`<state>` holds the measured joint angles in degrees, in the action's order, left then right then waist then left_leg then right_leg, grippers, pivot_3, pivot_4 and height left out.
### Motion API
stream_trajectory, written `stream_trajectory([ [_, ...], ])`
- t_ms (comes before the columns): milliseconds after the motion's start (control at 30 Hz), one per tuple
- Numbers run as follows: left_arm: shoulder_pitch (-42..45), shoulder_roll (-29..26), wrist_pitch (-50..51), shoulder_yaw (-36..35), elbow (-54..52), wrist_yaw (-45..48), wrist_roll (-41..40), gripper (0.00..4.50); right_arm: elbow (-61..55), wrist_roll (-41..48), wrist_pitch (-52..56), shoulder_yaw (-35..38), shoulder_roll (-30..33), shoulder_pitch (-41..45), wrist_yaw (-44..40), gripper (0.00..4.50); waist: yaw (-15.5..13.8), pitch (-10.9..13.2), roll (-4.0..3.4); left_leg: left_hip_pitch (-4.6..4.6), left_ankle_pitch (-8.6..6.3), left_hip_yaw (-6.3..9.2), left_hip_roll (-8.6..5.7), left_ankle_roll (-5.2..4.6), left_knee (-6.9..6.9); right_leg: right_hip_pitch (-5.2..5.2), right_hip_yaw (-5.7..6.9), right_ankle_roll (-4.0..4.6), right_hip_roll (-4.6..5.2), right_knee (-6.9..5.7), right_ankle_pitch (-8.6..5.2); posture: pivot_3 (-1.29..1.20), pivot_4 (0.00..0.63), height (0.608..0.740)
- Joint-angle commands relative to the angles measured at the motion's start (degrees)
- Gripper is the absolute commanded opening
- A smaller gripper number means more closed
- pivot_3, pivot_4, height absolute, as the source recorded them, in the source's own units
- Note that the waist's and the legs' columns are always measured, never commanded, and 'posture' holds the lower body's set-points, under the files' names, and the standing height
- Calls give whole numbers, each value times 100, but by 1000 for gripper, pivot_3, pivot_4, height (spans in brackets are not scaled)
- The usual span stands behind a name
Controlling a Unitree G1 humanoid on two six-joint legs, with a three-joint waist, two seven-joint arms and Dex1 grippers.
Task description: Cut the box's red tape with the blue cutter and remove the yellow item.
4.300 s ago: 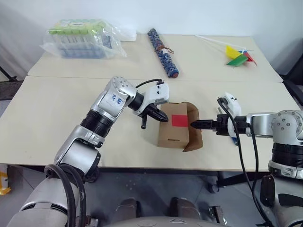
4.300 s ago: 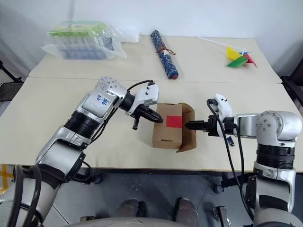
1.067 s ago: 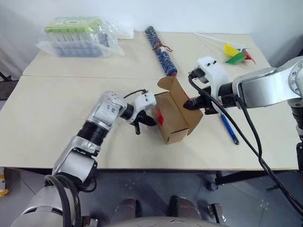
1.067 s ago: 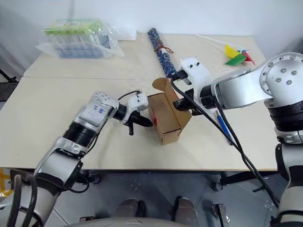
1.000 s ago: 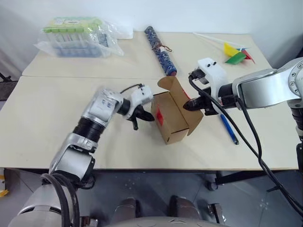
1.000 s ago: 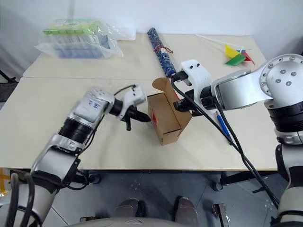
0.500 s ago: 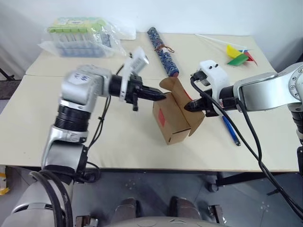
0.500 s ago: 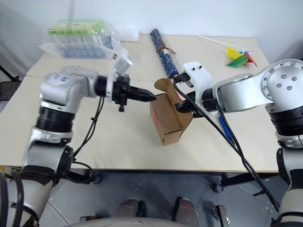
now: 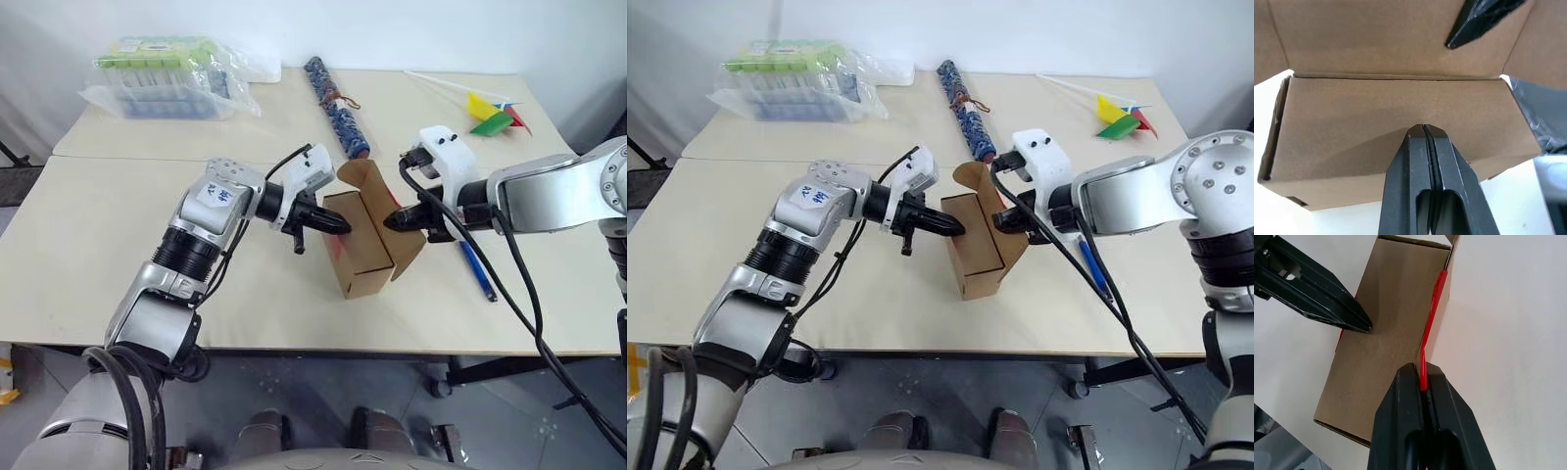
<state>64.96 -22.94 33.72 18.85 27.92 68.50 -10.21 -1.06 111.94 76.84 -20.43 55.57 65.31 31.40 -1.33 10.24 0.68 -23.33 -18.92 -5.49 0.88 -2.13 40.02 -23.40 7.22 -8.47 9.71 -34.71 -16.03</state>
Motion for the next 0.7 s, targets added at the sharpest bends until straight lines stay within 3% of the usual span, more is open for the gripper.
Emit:
stream_trajectory([
  [33, -62, -211, -162, 257, 380, 56, 466, 0, -180, 106, 99, 7, 108, -267, -138, 53, 3, 0, 0, 0, 0, 0, 0, 0, 0, 0, 0, 0, 0, 0, 0, 0, 150, 740],
  [467, -176, -500, -230, 363, 209, 435, 575, 0, 395, 106, 242, 505, 491, -918, -218, 53, 13, -1, 1, 5, -1, 1, 3, -2, -2, 2, -1, 0, 0, 1, 0, 0, 150, 740],
  [700, -154, -428, -120, 301, 102, 345, 522, 0, 363, 106, 251, 511, 316, -863, -168, 53, 35, -1, 0, 6, -1, 2, 5, -2, -2, -1, -3, 1, -1, -2, 0, 0, 150, 740],
])
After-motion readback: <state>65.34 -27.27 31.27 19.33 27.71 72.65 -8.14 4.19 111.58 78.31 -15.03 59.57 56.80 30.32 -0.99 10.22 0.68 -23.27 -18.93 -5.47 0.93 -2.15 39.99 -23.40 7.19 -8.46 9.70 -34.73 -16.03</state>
